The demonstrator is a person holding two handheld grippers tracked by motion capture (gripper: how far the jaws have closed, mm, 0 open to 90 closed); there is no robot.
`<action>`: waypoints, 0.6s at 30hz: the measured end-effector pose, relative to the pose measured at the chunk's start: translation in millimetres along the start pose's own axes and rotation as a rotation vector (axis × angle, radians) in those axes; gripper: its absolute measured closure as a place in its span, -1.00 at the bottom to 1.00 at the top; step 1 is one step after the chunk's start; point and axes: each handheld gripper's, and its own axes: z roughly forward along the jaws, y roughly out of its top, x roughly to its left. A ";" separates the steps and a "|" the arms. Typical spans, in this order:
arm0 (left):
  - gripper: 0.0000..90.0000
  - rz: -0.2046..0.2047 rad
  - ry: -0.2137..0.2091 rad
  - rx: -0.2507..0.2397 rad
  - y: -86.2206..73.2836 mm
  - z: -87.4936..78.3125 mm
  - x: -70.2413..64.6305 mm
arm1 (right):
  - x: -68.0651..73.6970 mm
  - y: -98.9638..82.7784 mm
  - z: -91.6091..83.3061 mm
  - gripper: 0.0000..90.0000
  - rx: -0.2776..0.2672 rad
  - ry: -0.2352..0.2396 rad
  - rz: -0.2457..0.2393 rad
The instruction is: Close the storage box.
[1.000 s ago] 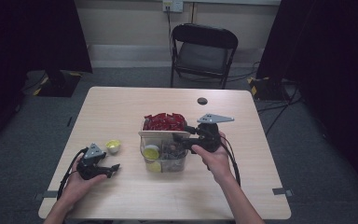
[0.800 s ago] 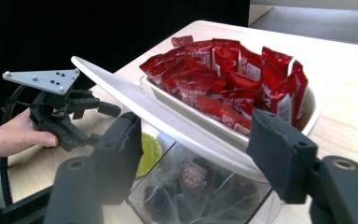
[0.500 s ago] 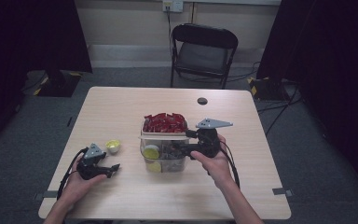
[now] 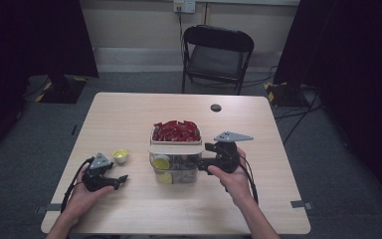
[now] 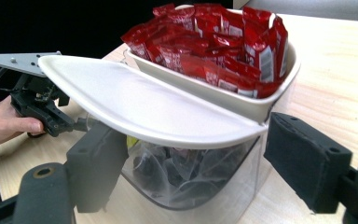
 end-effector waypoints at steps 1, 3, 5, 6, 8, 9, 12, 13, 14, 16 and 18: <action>-0.57 0.000 -0.001 0.003 0.1 -0.1 0.0 | -0.8 -1.2 0.2 -0.54 0.002 0.002 0.003; -0.57 -0.002 -0.001 0.001 0.1 0.0 0.0 | -1.5 -4.0 1.1 -0.54 0.006 0.003 0.013; -0.57 -0.001 -0.001 0.001 0.1 0.0 0.0 | -1.3 -6.7 1.9 -0.54 0.012 0.004 0.011; -0.57 0.000 -0.001 0.000 0.2 0.1 0.2 | -1.2 -9.1 2.7 -0.54 0.018 0.005 0.007; -0.57 0.002 -0.001 -0.001 0.3 0.4 0.4 | -1.1 -11.5 3.2 -0.54 0.026 0.001 0.002; -0.57 0.002 -0.001 -0.001 0.3 0.4 0.4 | -1.4 -12.9 3.3 -0.54 0.030 0.000 -0.001; -0.57 0.002 -0.001 -0.001 0.3 0.4 0.3 | -1.3 -15.1 2.3 -0.54 0.033 -0.012 -0.003; -0.57 0.002 -0.001 -0.001 0.3 0.4 0.4 | -1.0 -15.6 1.7 -0.54 0.034 -0.010 0.002; -0.57 0.002 -0.001 -0.002 0.3 0.4 0.3 | -1.2 -16.3 1.2 -0.54 0.035 -0.009 -0.002; -0.57 0.002 -0.001 -0.001 0.3 0.4 0.4 | -1.9 -17.2 1.0 -0.54 0.034 -0.007 -0.003; -0.57 0.002 -0.001 -0.001 0.3 0.4 0.3 | -3.3 -18.5 1.7 -0.54 0.037 -0.008 0.003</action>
